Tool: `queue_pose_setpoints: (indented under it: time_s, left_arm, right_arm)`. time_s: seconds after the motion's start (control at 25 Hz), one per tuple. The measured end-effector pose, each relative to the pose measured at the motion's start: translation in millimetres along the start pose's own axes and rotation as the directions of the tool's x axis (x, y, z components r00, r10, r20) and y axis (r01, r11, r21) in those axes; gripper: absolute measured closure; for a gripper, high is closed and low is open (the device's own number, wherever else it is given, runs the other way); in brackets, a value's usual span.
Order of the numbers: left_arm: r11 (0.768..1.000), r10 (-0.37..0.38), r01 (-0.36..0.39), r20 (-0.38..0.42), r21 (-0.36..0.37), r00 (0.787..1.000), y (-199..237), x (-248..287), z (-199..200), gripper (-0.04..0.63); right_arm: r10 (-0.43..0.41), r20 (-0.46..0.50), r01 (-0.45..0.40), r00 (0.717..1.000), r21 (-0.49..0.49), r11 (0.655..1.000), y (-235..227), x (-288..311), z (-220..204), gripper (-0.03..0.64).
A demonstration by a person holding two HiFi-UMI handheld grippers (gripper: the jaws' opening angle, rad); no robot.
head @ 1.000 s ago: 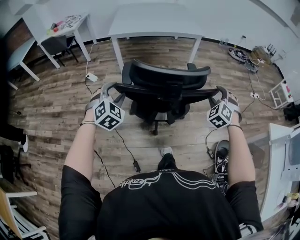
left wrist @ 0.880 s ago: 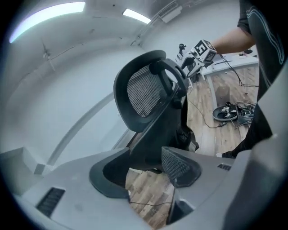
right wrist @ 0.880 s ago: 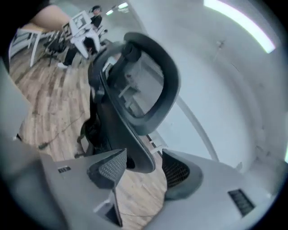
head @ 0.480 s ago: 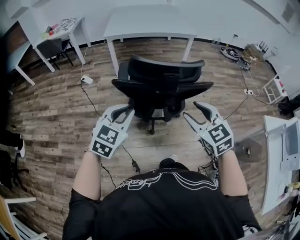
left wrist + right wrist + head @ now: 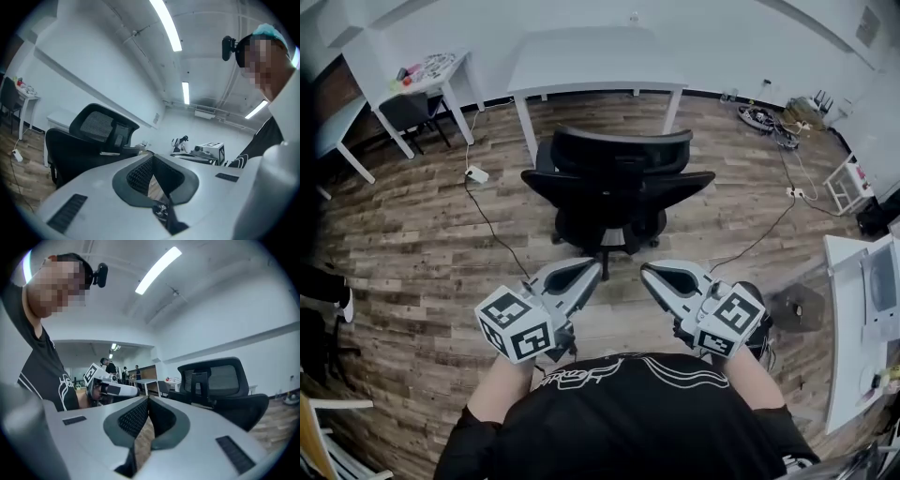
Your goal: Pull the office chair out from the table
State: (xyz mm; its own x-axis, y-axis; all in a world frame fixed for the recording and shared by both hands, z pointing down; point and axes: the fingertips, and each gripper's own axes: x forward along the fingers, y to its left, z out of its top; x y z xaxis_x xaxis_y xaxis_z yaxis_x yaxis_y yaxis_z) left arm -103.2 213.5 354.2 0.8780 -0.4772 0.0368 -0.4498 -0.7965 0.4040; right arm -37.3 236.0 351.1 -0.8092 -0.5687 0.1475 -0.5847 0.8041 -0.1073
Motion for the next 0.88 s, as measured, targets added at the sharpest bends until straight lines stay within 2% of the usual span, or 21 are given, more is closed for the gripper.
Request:
queue_pose_setpoints:
  time_s: [0.08, 0.24, 0.48, 0.68, 0.88]
  left_arm:
    - [1.0, -0.003, 0.003, -0.015, 0.027, 1.0, -17, 2, -7, 0.589]
    - [0.998, 0.023, -0.02, -0.049, 0.067, 0.999, -51, 8, -29, 0.589]
    - [1.0, 0.015, -0.015, -0.039, 0.019, 0.999, -104, 6, -48, 0.589]
    - [0.998, -0.002, 0.004, -0.039, 0.067, 0.999, -148, -2, -55, 0.589]
    - [0.996, -0.004, 0.007, -0.028, 0.088, 1.0, -174, -16, -58, 0.589]
  right_arm:
    - [0.006, 0.011, -0.007, 1.0, 0.042, 0.999, 7, -10, -3, 0.581]
    - [-0.049, 0.001, 0.049, 0.999, 0.004, 0.999, 19, -40, -12, 0.581]
    - [-0.047, 0.007, 0.047, 0.999, 0.013, 0.999, 47, -86, -19, 0.583]
    - [-0.046, 0.039, 0.047, 0.998, -0.013, 0.999, 72, -112, -15, 0.583]
    - [-0.043, 0.053, 0.044, 0.998, -0.024, 0.999, 92, -128, -13, 0.583]
